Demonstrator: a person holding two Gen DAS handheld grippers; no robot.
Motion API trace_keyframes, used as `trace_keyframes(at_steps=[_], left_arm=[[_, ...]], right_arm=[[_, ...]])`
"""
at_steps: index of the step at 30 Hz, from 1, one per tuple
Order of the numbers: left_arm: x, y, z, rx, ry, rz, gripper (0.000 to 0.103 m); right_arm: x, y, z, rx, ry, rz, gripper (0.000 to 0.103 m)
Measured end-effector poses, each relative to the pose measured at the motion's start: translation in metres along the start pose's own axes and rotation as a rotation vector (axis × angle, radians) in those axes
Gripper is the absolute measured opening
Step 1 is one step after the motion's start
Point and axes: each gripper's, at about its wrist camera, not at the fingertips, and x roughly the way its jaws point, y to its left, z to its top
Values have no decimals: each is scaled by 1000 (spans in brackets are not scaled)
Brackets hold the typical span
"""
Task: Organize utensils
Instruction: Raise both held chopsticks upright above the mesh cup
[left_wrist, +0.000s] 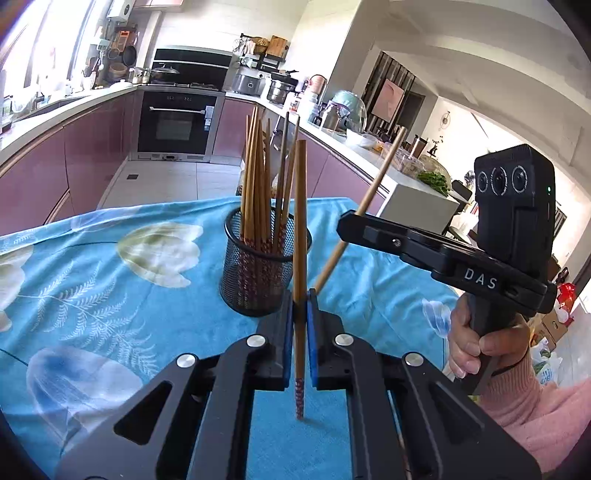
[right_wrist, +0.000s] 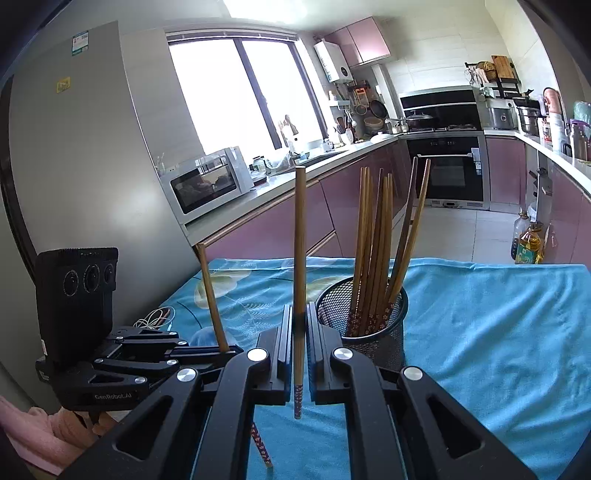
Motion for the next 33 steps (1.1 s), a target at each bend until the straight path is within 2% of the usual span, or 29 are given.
trace_keyframes(at_steps=[33], left_arm=[[-23,-9,43,43,-125,109,7]], right_arm=[[-24,-5,29,-41,-83,-55,6]])
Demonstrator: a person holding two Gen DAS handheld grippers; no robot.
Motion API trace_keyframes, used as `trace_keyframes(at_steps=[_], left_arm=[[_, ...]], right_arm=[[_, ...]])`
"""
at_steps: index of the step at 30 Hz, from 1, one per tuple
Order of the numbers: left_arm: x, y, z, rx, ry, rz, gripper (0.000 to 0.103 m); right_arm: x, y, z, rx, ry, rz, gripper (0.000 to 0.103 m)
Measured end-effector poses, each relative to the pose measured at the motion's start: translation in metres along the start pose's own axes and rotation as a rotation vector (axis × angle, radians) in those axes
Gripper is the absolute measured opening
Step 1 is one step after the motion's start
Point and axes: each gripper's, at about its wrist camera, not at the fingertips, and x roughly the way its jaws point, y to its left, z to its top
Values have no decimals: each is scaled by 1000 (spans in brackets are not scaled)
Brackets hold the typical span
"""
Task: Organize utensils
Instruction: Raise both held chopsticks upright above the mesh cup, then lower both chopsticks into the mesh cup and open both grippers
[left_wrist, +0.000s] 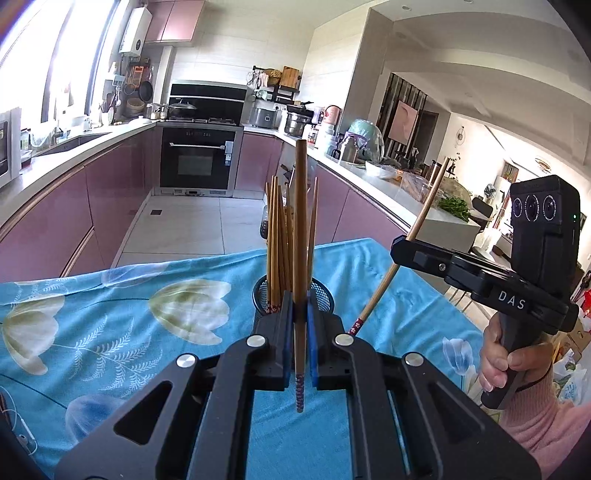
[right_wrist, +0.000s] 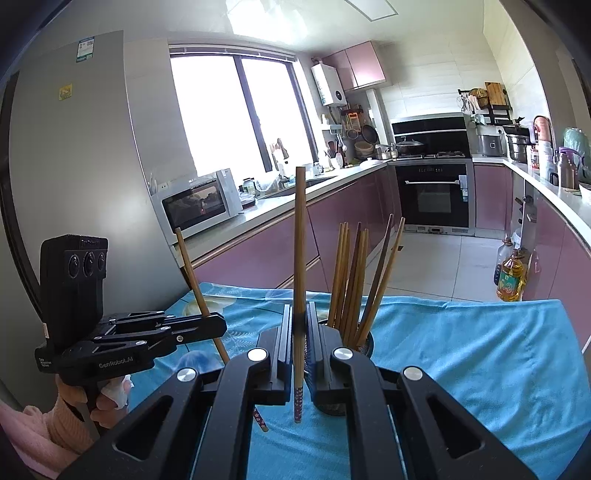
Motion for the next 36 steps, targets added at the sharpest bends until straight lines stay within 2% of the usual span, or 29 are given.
trace_keyframes(at_steps=[28,36], left_arm=[[-12,-13,41,40,-122,37,7],[-1,-17,56,47,-139,64,7]], right_arm=[[-7,2,46,-39,-93,0,6],[3,-1,48,-45,-94,-23,6]])
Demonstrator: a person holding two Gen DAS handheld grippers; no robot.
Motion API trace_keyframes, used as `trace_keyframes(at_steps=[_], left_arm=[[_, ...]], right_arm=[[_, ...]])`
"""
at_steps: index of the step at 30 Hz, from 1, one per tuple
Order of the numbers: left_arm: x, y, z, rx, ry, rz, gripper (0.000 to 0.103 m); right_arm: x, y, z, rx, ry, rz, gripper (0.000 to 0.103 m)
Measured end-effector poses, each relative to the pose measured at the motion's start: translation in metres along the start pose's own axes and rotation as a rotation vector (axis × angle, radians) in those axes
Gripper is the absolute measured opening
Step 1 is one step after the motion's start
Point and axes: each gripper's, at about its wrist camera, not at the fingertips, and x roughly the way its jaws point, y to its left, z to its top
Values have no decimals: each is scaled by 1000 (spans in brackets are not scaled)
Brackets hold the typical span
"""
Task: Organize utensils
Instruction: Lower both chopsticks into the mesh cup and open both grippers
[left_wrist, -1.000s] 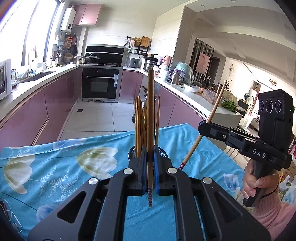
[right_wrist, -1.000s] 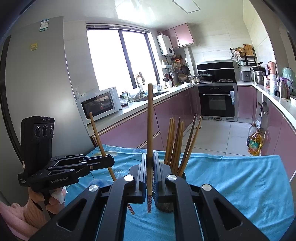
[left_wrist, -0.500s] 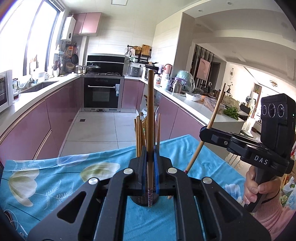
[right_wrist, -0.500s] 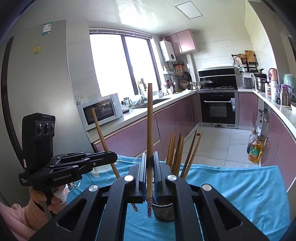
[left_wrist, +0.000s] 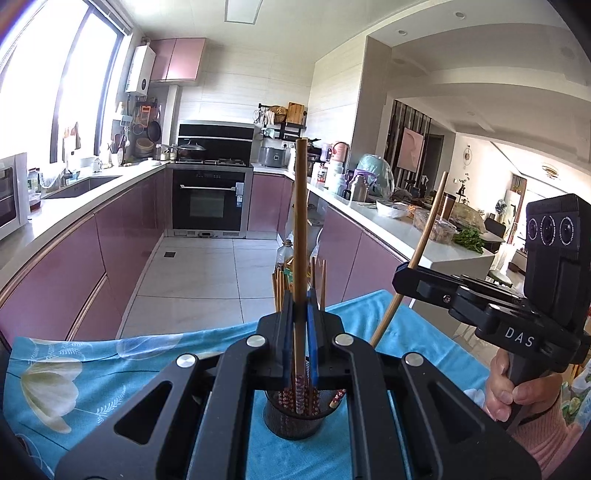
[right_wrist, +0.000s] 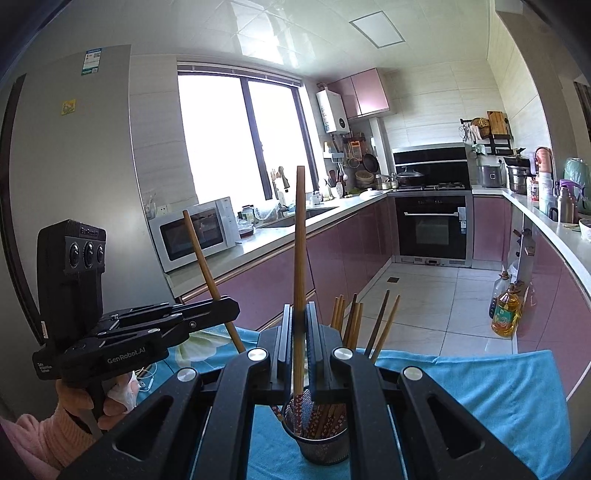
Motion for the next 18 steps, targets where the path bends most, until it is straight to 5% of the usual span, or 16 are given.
trace_keyframes(at_steps=[18], left_arm=[[34,4,-5,4,39,20,7]], right_arm=[[23,-13,-8,31,47,-30,6]])
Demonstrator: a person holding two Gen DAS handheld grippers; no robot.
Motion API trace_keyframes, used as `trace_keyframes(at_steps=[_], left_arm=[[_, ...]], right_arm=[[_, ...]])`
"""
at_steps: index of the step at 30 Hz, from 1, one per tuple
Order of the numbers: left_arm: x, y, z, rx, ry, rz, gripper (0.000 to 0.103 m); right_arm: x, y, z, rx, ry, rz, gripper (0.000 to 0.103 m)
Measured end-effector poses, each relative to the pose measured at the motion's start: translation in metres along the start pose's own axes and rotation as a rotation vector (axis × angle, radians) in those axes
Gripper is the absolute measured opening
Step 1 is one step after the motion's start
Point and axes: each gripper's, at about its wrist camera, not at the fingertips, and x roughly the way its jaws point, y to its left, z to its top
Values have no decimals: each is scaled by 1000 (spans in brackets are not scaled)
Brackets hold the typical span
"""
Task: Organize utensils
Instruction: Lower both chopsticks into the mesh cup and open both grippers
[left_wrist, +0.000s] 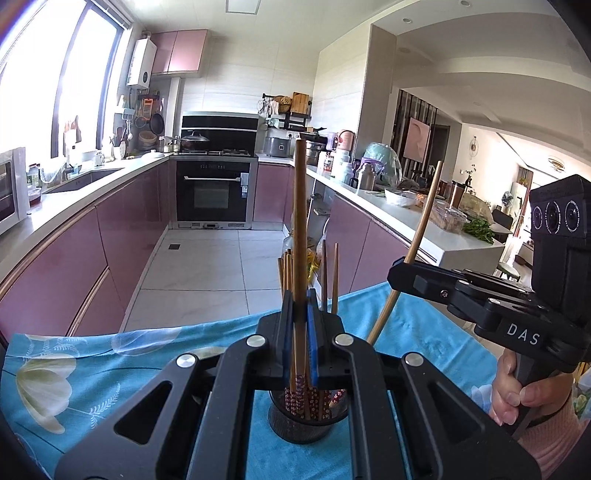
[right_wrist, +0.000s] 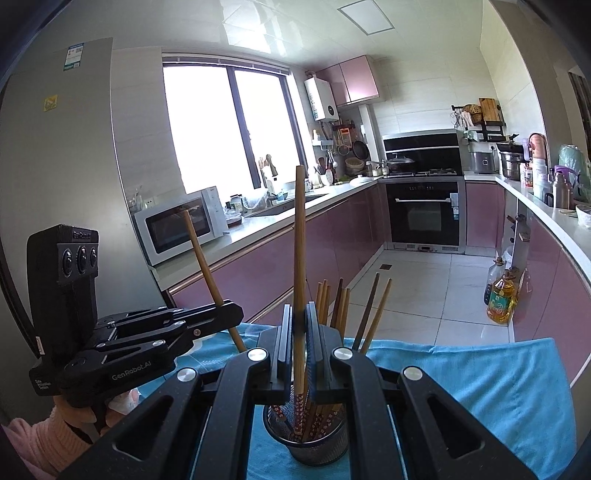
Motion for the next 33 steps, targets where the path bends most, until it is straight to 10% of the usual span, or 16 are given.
trace_keyframes(at_steps=[33], left_arm=[[40,29,-24,-10,116,12,7]], right_arm=[[36,-7,-26,32,110,-9,6]])
